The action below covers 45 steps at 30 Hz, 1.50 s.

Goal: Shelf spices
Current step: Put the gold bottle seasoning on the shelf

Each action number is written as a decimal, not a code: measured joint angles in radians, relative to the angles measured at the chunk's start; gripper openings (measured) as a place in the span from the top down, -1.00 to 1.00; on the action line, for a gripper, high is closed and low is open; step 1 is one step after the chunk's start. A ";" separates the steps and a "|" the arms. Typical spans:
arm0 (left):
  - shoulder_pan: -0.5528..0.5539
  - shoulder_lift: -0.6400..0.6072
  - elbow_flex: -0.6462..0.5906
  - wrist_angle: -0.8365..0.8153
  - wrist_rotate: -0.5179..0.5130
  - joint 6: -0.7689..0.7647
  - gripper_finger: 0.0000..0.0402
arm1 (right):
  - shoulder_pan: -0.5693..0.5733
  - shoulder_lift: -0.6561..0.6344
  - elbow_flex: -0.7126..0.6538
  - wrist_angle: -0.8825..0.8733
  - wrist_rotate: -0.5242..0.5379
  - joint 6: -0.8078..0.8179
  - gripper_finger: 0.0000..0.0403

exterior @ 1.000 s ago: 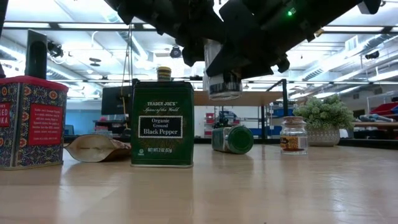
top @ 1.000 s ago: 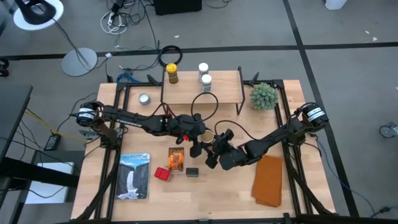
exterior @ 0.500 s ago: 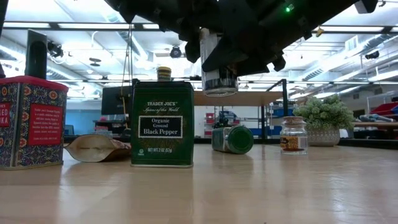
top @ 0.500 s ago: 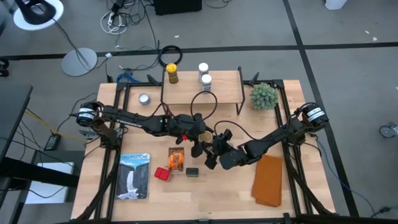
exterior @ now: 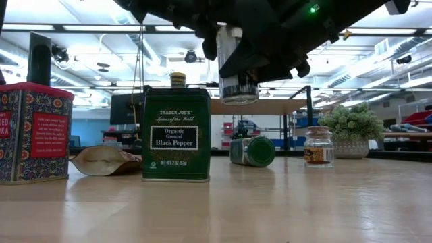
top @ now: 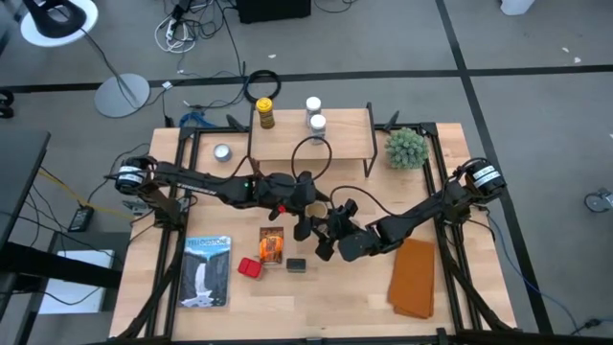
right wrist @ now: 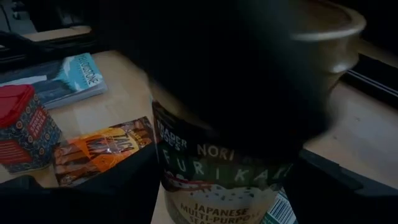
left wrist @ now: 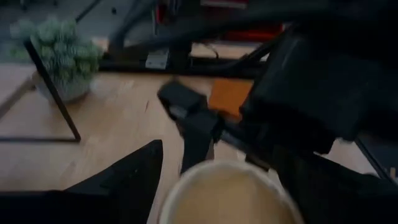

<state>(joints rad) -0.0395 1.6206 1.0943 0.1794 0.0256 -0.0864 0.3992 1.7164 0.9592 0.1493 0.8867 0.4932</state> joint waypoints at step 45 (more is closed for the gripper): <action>-0.007 -0.788 -0.819 0.335 -0.198 -0.121 -0.53 | -0.307 -0.173 0.005 -0.006 0.323 -0.143 -0.41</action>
<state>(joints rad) -0.0467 0.8326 0.2750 0.5142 -0.1722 -0.2071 0.0926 1.5431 0.9644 0.1438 1.2097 0.3505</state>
